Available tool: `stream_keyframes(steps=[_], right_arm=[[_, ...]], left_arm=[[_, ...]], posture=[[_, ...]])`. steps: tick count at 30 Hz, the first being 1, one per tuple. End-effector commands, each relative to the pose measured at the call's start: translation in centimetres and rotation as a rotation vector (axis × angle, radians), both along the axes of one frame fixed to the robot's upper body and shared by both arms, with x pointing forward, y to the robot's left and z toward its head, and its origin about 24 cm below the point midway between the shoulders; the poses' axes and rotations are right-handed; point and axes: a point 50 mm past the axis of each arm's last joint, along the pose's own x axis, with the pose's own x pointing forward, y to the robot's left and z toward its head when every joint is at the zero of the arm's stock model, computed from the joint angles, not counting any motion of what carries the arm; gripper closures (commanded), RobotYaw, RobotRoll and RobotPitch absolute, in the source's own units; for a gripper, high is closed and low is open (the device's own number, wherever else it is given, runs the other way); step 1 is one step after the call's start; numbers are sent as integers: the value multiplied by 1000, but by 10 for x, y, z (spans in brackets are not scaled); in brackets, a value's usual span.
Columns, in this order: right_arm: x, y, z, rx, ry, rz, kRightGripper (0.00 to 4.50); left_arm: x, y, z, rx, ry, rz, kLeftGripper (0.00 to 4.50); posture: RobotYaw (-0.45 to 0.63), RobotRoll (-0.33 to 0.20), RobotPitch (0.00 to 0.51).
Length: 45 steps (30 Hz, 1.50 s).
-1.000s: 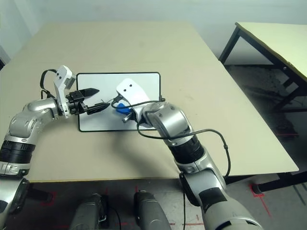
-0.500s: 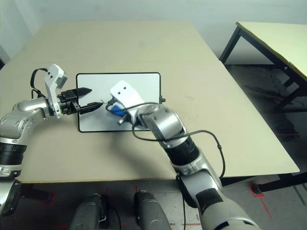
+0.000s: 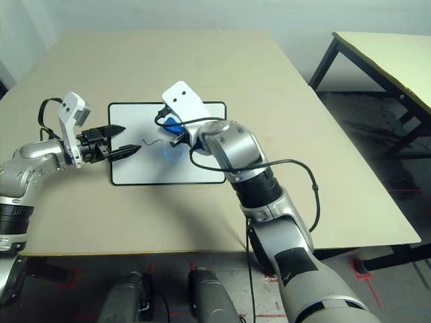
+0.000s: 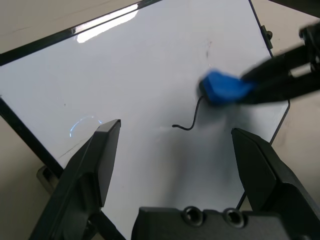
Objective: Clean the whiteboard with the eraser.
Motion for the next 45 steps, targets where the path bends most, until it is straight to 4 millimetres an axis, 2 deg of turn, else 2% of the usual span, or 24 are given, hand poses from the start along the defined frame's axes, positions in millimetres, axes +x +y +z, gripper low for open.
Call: stream_keyframes(steps=[1,5,9,14,18,22,29,32,35,38,41,45], right_arm=[[-4,-1,-9,-31,46,-1,4008],[24,-18,19,-6,-60,-103,4009],[40,-28,31,-12,-115,-168,4009],[33,-22,19,-28,-72,-139,4010],[10,-9,0,-52,10,-62,4013],[1,-14,-7,-76,33,-51,4017],[35,-45,24,-73,-78,-199,4020],[41,-46,29,-64,-94,-212,4020],[31,-31,20,-57,-55,-155,4021],[7,-11,1,-59,22,-51,4024],[-10,-1,-11,-62,64,12,4025],[-11,0,-17,-82,67,24,4026]], left_arm=[[-1,0,-2,8,11,-1,0],[-1,0,-2,8,10,-3,0],[-1,0,-2,6,11,-3,0],[-2,1,-3,8,13,-1,0],[-2,1,-2,6,11,-1,0],[-2,0,-2,4,11,-3,0],[-2,0,-3,1,16,-6,0],[-1,-1,-4,-1,18,-8,0],[-1,-1,-4,-2,17,-9,0],[-1,-1,-4,-2,16,-9,0],[0,-1,-4,-1,17,-8,0],[1,2,-4,7,17,6,0]], posture=[[-65,0,125],[-66,0,124],[-65,0,124],[-62,0,125],[-62,0,125],[-63,0,125],[-72,0,120],[-73,0,119],[-72,0,117],[-72,0,115],[-72,0,114],[-69,0,115]])
